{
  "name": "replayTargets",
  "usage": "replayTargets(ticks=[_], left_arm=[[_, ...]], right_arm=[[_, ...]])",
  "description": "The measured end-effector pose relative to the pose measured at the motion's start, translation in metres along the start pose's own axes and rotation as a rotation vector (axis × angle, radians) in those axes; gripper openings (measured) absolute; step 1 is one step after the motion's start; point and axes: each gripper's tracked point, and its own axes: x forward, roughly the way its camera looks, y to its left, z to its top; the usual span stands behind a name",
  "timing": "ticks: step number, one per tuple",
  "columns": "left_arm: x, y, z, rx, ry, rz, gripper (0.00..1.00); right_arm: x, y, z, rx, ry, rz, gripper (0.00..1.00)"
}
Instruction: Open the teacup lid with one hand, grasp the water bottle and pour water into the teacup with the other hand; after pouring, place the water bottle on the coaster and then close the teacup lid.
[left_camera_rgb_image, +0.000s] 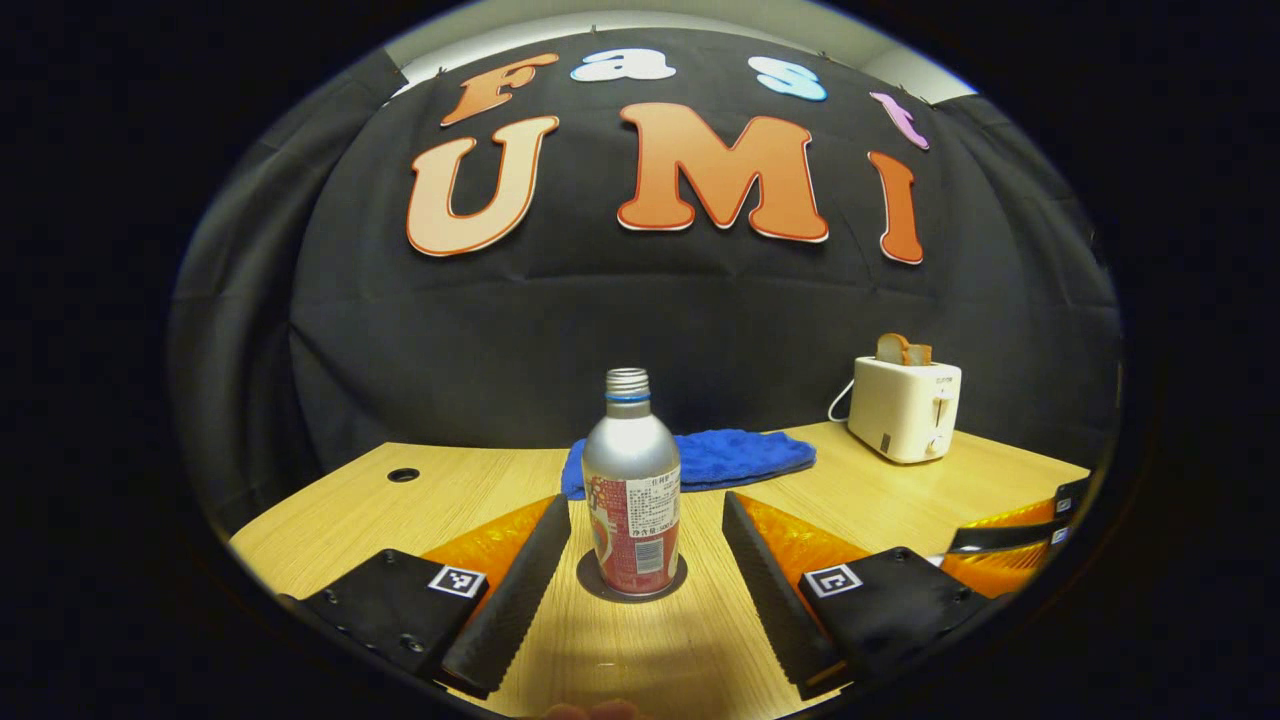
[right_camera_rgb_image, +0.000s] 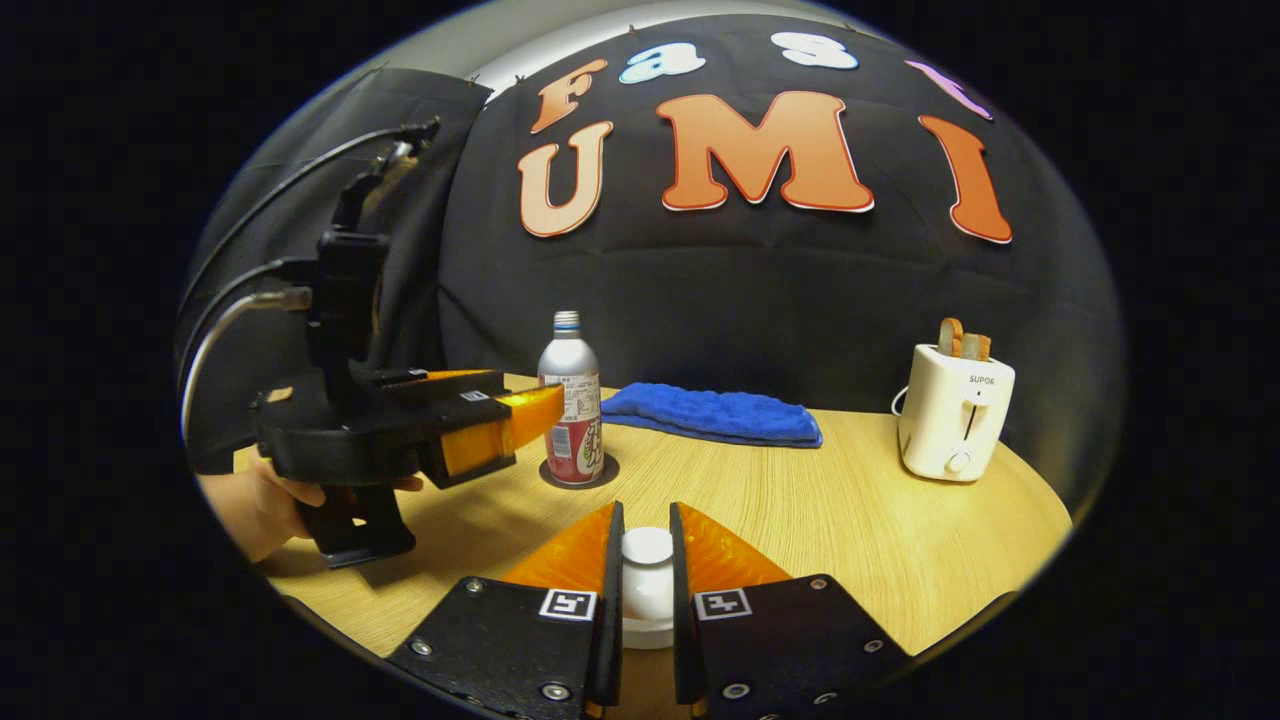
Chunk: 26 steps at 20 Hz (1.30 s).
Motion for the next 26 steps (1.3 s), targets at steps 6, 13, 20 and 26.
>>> replayTargets(ticks=[6, 13, 20, 26], left_arm=[[-0.023, -0.001, 0.009, -0.015, -0.027, -0.003, 0.99], [-0.043, 0.008, 0.016, -0.051, -0.044, 0.032, 1.0], [-0.074, 0.009, 0.04, -0.032, -0.103, 0.054, 1.0], [-0.105, 0.009, 0.059, -0.033, -0.161, 0.079, 0.96]], right_arm=[[0.009, -0.001, -0.011, -0.035, 0.01, -0.018, 0.21], [0.01, -0.005, -0.007, -0.011, 0.003, -0.039, 0.31], [-0.014, -0.014, 0.04, -0.006, -0.116, -0.082, 0.45], [-0.041, -0.022, 0.069, -0.009, -0.185, -0.12, 0.55]])
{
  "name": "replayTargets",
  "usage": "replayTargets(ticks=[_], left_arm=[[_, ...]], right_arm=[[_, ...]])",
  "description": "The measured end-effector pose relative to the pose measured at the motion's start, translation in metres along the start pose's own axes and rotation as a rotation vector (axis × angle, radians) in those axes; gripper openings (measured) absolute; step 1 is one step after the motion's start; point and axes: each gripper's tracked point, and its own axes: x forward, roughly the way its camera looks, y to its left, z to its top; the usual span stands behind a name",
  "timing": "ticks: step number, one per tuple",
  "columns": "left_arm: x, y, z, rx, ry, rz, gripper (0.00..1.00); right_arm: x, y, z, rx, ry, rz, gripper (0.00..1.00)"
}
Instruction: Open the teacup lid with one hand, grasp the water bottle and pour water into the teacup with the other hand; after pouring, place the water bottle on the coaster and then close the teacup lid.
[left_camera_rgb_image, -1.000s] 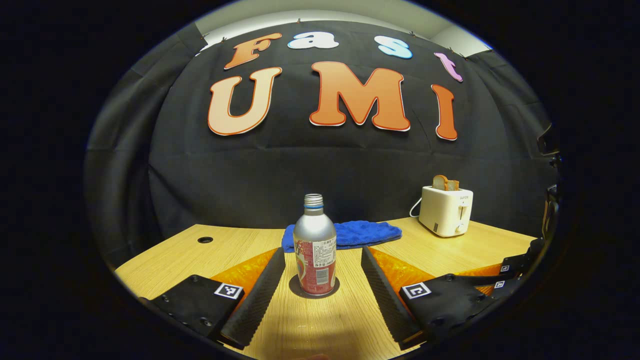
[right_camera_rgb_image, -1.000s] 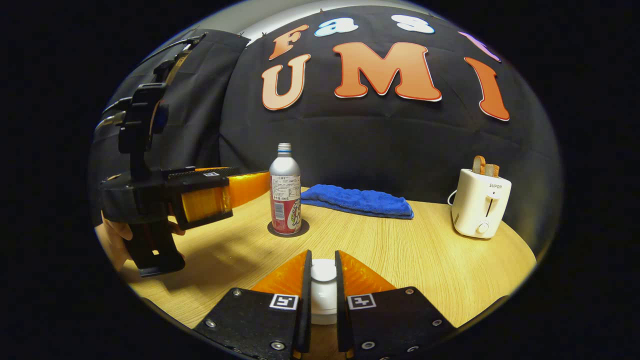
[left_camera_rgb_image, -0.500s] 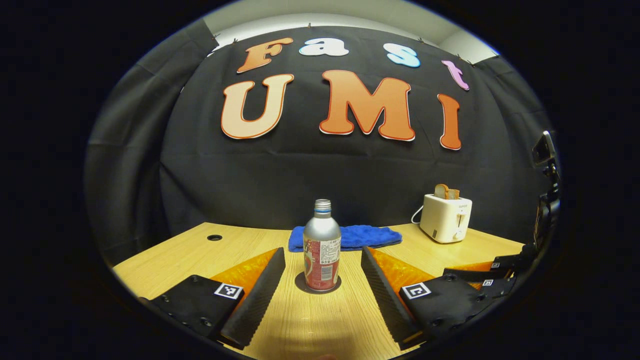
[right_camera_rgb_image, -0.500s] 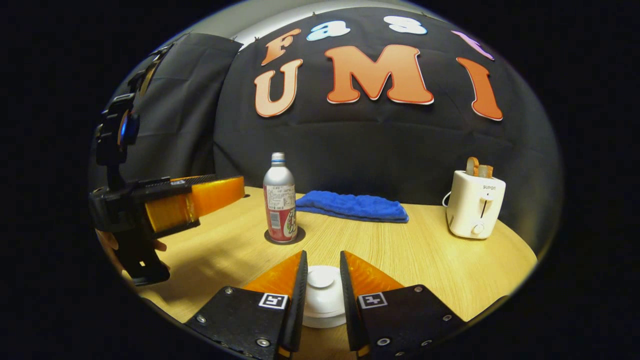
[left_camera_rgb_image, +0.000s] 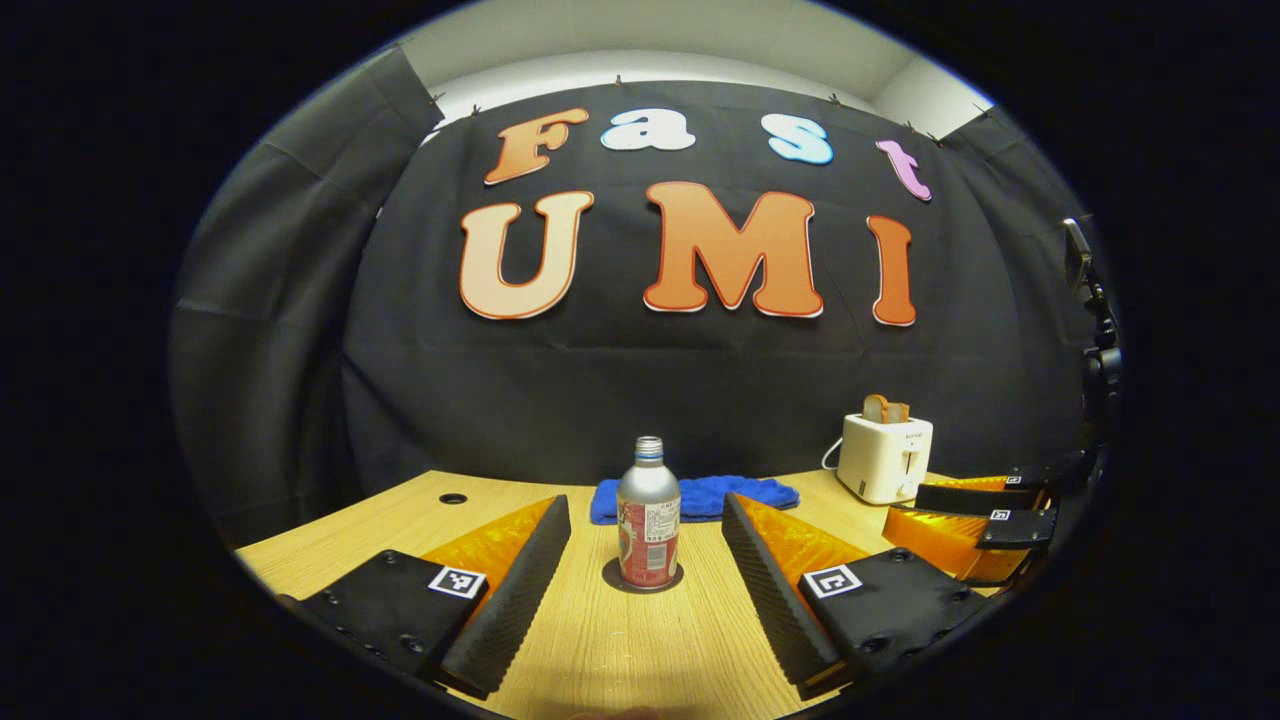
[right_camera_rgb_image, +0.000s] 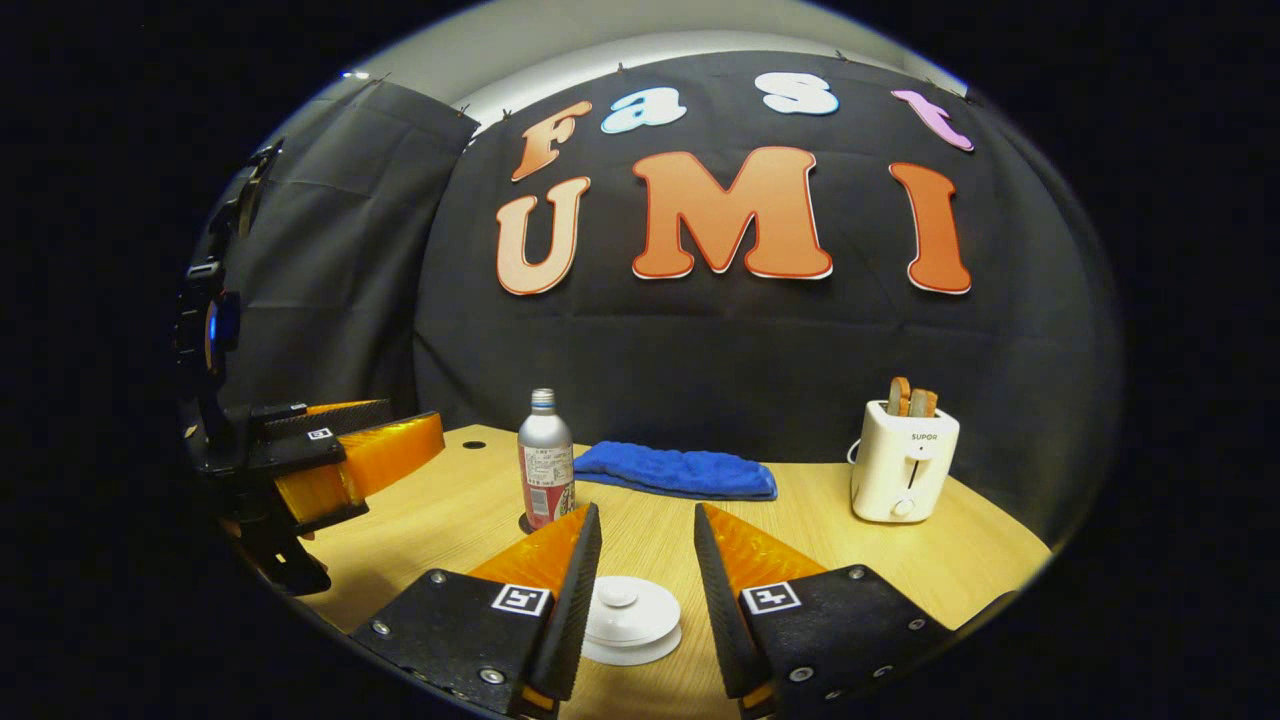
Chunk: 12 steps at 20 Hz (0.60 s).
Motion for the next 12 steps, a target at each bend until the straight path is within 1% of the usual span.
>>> replayTargets(ticks=[3, 6, 7, 8, 9, 10, 12], left_arm=[[-0.014, 0.001, 0.014, -0.001, -0.039, 0.016, 0.99], [-0.022, 0.0, 0.021, 0.002, -0.073, 0.012, 1.0], [-0.024, 0.001, 0.019, 0.002, -0.066, 0.011, 1.0], [-0.025, 0.004, 0.016, 0.003, -0.056, 0.023, 0.96], [-0.026, 0.008, 0.015, 0.004, -0.053, 0.034, 0.99], [-0.027, 0.01, 0.017, 0.003, -0.056, 0.042, 0.99], [-0.029, 0.012, 0.023, 0.004, -0.067, 0.055, 0.99]], right_arm=[[-0.01, -0.003, 0.017, -0.008, -0.039, -0.012, 0.61], [-0.018, -0.006, 0.028, -0.017, -0.068, -0.019, 0.71], [-0.021, -0.007, 0.03, -0.02, -0.076, -0.022, 0.73], [-0.024, -0.007, 0.033, -0.022, -0.084, -0.025, 0.75], [-0.026, -0.007, 0.037, -0.024, -0.094, -0.028, 0.75], [-0.028, -0.007, 0.04, -0.023, -0.101, -0.028, 0.78], [-0.031, -0.01, 0.043, -0.019, -0.112, -0.029, 0.81]])
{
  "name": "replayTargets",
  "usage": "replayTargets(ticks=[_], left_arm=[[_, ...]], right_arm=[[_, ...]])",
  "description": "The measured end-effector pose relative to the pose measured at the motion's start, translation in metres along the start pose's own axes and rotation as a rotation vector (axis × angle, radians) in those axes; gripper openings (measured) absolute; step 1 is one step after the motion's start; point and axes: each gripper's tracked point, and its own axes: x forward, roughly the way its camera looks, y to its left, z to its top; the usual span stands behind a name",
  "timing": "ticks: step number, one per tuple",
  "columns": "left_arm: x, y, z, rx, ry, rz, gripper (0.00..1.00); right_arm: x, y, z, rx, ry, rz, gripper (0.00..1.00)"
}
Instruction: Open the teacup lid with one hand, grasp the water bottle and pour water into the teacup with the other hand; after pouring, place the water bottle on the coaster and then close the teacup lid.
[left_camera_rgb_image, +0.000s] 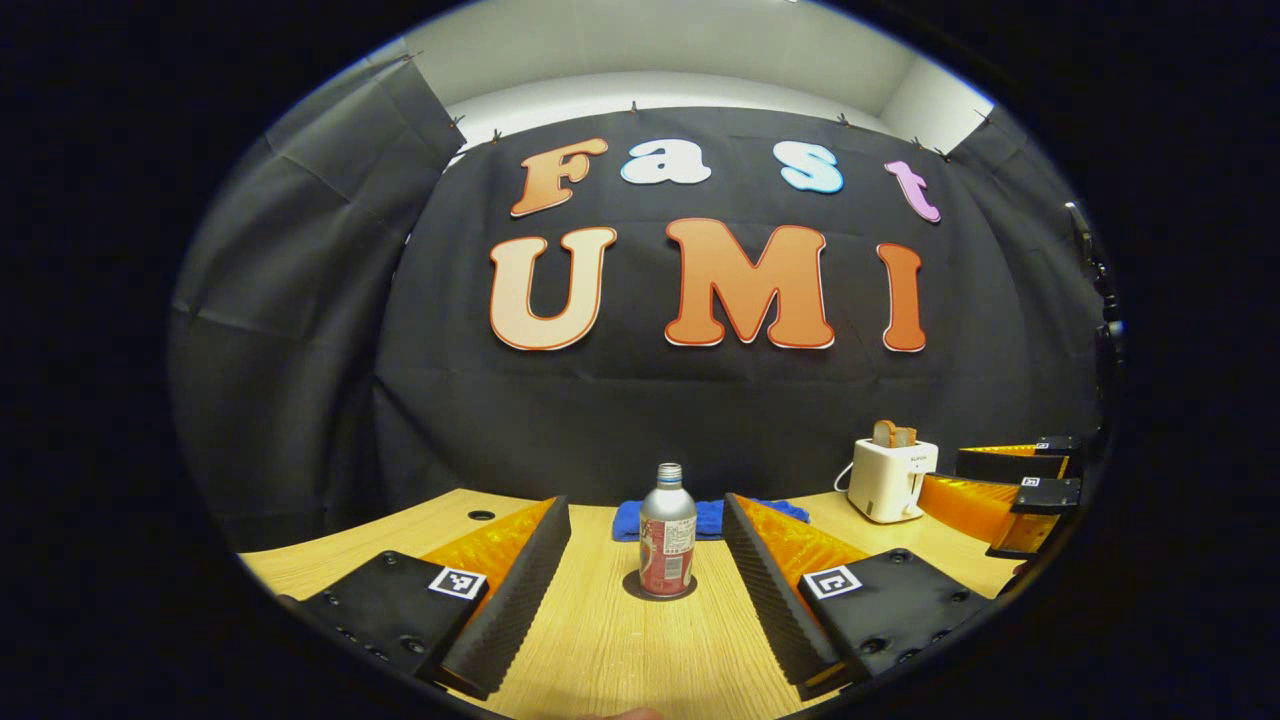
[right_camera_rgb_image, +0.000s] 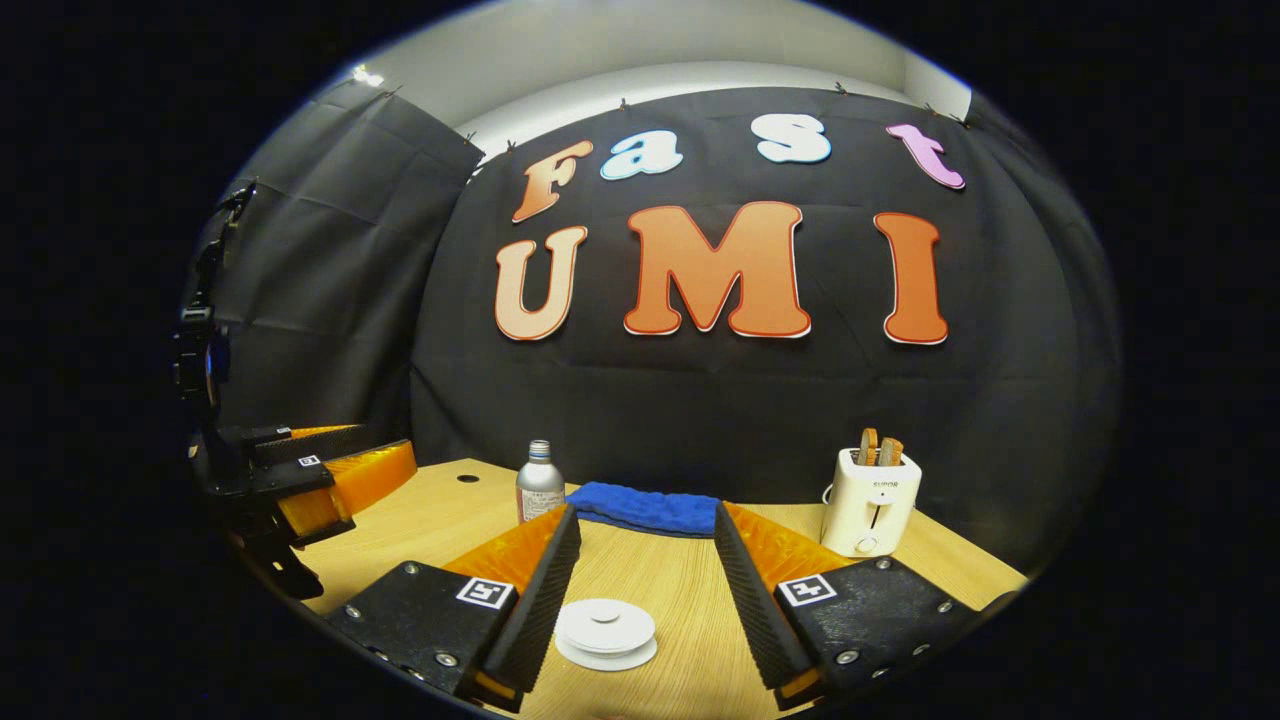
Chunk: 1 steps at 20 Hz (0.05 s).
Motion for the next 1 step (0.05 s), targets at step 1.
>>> replayTargets(ticks=[1], left_arm=[[-0.0011, -0.0008, 0.0024, 0.001, -0.005, 0.001, 0.96]], right_arm=[[-0.0012, -0.0031, 0.0012, 0.0, -0.001, -0.005, 0.82]])
